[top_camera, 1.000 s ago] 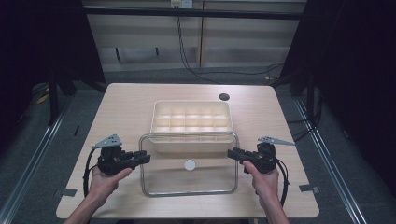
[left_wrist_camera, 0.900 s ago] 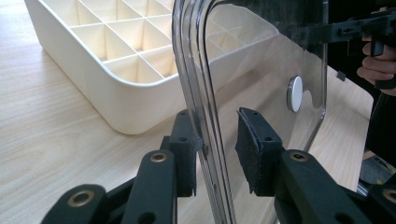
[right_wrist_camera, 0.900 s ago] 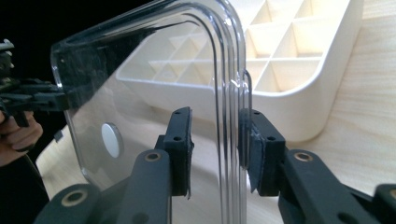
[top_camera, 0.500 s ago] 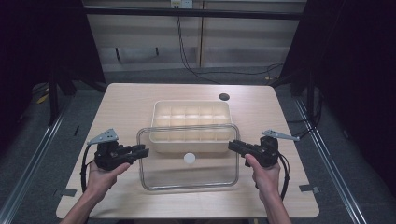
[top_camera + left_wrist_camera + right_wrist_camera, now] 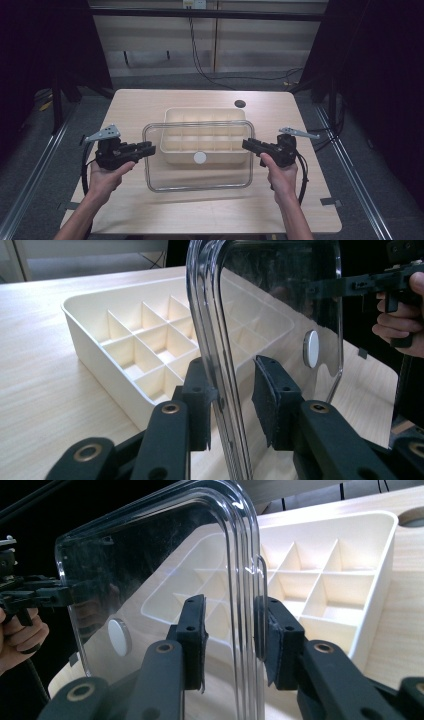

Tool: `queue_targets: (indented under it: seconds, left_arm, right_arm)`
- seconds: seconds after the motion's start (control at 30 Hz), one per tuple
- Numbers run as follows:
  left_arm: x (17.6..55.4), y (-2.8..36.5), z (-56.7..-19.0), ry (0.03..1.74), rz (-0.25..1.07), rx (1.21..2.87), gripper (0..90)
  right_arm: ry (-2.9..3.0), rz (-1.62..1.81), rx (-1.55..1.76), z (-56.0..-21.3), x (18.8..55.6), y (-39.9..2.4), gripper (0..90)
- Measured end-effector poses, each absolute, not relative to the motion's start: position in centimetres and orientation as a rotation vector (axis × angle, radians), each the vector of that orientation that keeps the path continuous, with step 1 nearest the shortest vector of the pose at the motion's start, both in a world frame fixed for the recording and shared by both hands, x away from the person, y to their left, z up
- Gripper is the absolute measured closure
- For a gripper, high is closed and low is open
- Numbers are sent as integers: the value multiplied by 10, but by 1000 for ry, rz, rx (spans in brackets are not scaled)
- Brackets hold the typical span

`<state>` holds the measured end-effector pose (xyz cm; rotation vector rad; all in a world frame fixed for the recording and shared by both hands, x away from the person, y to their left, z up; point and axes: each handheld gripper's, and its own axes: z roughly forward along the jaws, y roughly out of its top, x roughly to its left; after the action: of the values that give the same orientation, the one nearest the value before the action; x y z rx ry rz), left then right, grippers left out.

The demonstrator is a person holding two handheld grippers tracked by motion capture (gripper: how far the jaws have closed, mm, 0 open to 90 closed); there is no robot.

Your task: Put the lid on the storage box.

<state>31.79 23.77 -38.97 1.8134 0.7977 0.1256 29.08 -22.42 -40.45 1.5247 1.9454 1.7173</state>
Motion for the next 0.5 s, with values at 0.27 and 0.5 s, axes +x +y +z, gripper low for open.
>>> queue_targets:
  seconds: [0.27,0.5]
  left_arm:
    - [330,238,-385,809,124,1805,688]
    - [339,236,-379,829,136,1790,684]
  right_arm:
    - [1929,1716,1502,-390,303,-223,656]
    - [1926,1711,1498,-383,315,-223,654]
